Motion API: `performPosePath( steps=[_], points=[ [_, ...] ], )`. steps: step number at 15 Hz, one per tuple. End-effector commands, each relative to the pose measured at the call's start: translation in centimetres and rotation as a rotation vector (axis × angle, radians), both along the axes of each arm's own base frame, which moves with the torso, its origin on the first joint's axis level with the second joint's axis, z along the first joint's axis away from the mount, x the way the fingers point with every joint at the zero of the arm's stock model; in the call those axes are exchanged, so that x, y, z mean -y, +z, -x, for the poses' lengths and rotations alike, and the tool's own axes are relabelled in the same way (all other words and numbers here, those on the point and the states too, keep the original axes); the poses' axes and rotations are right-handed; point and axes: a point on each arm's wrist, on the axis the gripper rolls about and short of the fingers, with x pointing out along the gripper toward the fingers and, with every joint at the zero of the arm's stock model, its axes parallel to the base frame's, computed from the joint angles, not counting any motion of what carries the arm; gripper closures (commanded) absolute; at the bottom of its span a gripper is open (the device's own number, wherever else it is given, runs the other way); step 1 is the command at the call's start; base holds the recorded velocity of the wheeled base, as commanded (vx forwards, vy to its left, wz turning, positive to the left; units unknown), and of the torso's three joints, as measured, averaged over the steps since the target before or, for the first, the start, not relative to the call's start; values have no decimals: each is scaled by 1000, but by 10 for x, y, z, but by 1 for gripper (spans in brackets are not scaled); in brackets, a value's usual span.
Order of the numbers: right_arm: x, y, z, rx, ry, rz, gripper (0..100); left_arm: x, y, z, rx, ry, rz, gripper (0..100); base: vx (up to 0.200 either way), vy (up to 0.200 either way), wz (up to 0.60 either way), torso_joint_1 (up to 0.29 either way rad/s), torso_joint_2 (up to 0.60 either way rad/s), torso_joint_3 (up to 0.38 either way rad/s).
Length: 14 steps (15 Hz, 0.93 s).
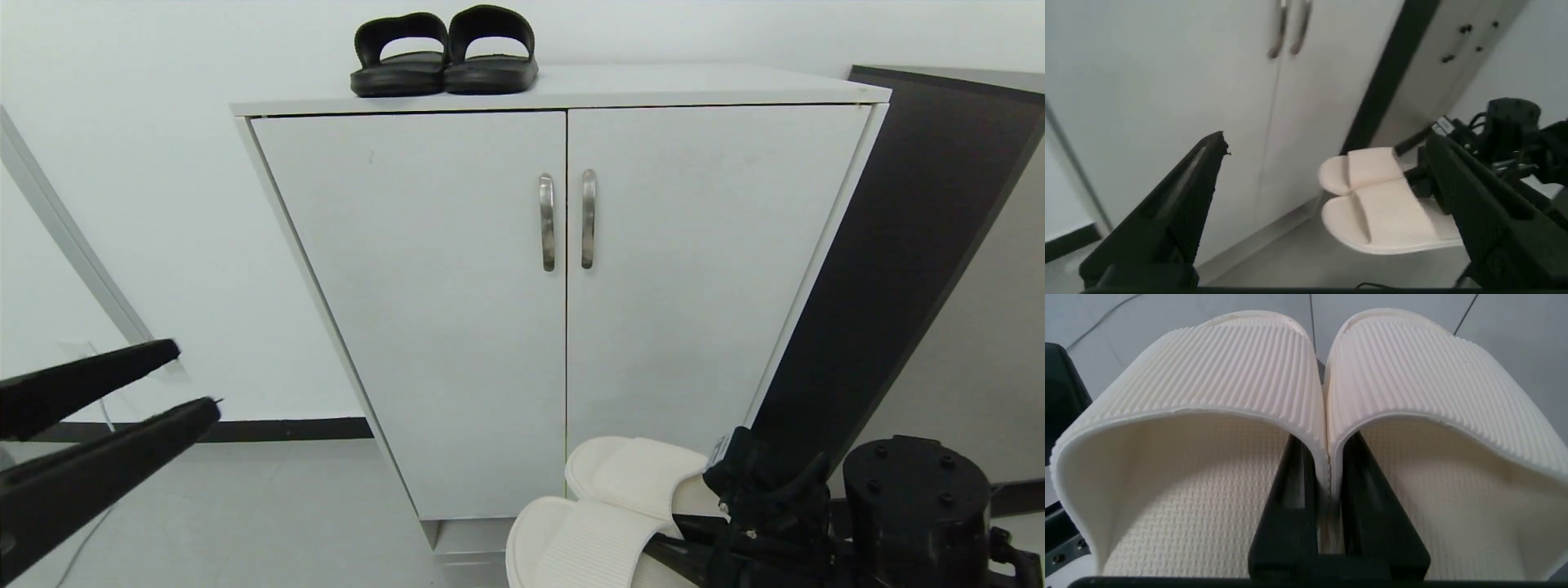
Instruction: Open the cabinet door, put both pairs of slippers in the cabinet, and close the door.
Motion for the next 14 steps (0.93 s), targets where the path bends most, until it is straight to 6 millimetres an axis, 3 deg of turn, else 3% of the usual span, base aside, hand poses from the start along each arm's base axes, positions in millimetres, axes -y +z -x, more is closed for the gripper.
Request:
performPosePath(
  steps=[1,3,9,14],
  points=[
    [0,-2,0,-6,3,6,100,34,16,-45,-54,-156,-16,0,0,0,0,0,0,0],
    [-1,-4,-1,-11,1,10,100,60,23,-63,-67,-246,-24,0,0,0,0,0,0,0],
    [0,-7,0,-17,-2,20,100,117,17,-95,-88,-395,-10,0,0,0,0,0,0,0],
    [1,-7,0,-19,-3,23,100,153,32,-124,-111,-468,55,0,0,0,0,0,0,0]
  ],
)
